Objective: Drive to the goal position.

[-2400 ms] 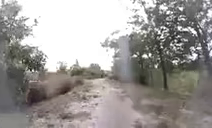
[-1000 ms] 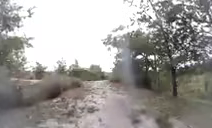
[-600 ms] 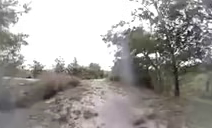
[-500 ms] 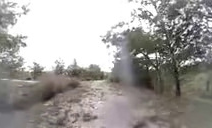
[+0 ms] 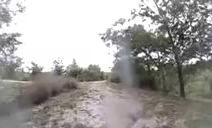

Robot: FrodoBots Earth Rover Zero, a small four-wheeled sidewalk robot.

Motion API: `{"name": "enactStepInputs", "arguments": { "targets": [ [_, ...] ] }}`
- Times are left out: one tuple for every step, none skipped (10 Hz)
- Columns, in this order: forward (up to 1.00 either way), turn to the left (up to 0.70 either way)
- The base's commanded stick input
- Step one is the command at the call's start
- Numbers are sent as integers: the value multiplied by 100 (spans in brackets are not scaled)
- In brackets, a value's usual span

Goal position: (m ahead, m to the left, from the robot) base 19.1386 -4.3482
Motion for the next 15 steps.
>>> {"name": "enactStepInputs", "arguments": {
  "targets": [
    [60, 0],
    [60, 0],
    [60, 0],
    [60, 0],
    [60, 0],
    [60, 0],
    [60, 0],
    [60, 0],
    [60, 0],
    [60, 0],
    [60, 0],
    [60, 0],
    [60, 0],
    [60, 0],
    [60, 0]
  ]
}}
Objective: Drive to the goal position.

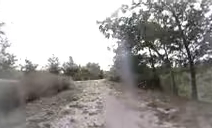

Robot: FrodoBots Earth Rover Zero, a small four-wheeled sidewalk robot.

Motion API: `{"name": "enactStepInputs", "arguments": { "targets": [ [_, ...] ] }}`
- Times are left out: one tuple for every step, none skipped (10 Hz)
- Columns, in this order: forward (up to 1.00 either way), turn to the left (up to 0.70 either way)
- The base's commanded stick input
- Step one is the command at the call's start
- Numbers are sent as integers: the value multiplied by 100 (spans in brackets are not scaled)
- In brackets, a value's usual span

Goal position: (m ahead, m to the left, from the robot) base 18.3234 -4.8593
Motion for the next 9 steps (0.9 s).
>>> {"name": "enactStepInputs", "arguments": {
  "targets": [
    [60, 0],
    [60, 0],
    [60, 0],
    [60, 0],
    [60, 0],
    [60, 0],
    [60, 0],
    [60, 0],
    [60, 0]
  ]
}}
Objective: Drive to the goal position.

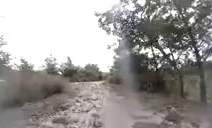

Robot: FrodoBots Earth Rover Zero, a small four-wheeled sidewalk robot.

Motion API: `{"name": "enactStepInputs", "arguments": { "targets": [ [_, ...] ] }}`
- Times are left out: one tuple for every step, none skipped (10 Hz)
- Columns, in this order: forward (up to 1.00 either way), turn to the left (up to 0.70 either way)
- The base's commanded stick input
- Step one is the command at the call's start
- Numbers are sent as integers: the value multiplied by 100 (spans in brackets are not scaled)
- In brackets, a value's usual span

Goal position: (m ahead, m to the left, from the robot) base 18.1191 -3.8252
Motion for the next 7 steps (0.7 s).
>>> {"name": "enactStepInputs", "arguments": {
  "targets": [
    [60, 0],
    [60, 0],
    [60, 0],
    [60, 0],
    [60, 0],
    [60, 0],
    [60, 0]
  ]
}}
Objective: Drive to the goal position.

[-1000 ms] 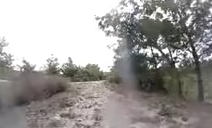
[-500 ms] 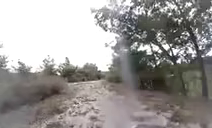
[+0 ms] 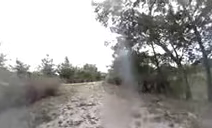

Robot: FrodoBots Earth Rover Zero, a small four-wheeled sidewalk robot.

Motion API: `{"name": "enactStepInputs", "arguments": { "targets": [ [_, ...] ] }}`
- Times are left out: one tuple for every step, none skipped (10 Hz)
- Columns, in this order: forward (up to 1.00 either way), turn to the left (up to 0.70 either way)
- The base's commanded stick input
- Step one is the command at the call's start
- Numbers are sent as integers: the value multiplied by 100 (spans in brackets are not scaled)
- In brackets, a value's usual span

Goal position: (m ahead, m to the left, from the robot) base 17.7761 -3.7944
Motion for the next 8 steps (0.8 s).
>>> {"name": "enactStepInputs", "arguments": {
  "targets": [
    [60, 15],
    [60, 15],
    [60, 15],
    [60, 15],
    [60, 5],
    [60, 0],
    [60, 0],
    [60, 0]
  ]
}}
